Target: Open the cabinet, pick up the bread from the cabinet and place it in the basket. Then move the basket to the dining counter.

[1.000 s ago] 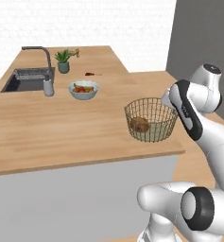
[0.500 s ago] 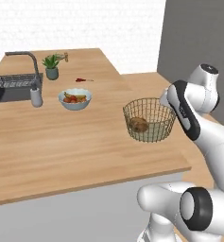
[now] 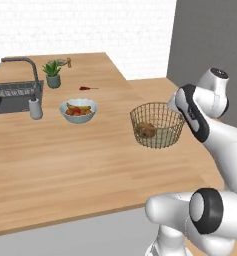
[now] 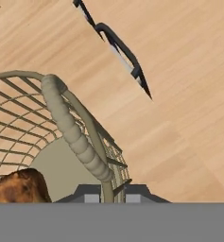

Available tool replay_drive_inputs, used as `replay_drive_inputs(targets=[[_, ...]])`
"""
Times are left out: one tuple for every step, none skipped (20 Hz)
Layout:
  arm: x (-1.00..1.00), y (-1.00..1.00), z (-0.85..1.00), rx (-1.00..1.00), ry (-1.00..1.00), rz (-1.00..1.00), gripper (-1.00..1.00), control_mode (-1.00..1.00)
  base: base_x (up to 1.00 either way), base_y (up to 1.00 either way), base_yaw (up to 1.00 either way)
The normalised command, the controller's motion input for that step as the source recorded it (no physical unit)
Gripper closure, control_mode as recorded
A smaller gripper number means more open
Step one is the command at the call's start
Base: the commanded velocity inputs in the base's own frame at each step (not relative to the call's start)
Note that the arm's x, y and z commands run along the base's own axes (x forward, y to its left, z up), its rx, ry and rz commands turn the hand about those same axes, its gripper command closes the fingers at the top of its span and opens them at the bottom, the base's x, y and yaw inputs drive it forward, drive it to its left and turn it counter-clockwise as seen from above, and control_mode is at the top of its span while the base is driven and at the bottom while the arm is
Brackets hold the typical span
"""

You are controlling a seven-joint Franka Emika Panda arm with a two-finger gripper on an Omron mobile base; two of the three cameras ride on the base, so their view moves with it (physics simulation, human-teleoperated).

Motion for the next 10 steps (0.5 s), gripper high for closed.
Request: replay_drive_inputs(targets=[[1.00, -0.16, -0.28, 0.05, 0.00, 0.17, 1.00, -1.00, 0.00, 0.00, 0.00], [1.00, -0.10, -0.29, 0.05, 0.00, 0.18, 1.00, -1.00, 0.00, 0.00, 0.00], [1.00, -0.02, -0.36, 0.02, 0.00, 0.18, 1.00, -1.00, 0.00, 0.00, 0.00], [1.00, 0.00, -0.46, 0.02, 0.00, 0.19, 1.00, -1.00, 0.00, 0.00, 0.00], [1.00, 0.00, -0.49, 0.02, 0.00, 0.19, 1.00, -1.00, 0.00, 0.00, 0.00], [1.00, 0.00, -0.50, 0.01, 0.00, 0.17, 1.00, -1.00, 0.00, 0.00, 0.00], [1.00, 0.00, -0.50, 0.01, 0.00, 0.15, 1.00, -1.00, 0.00, 0.00, 0.00], [1.00, 0.00, -0.46, 0.00, 0.00, 0.11, 1.00, -1.00, 0.00, 0.00, 0.00], [1.00, 0.00, -0.42, 0.00, 0.00, 0.09, 1.00, -1.00, 0.00, 0.00, 0.00], [1.00, 0.00, -0.34, 0.00, 0.06, 0.07, 1.00, -1.00, 0.00, 0.00, 0.00]])
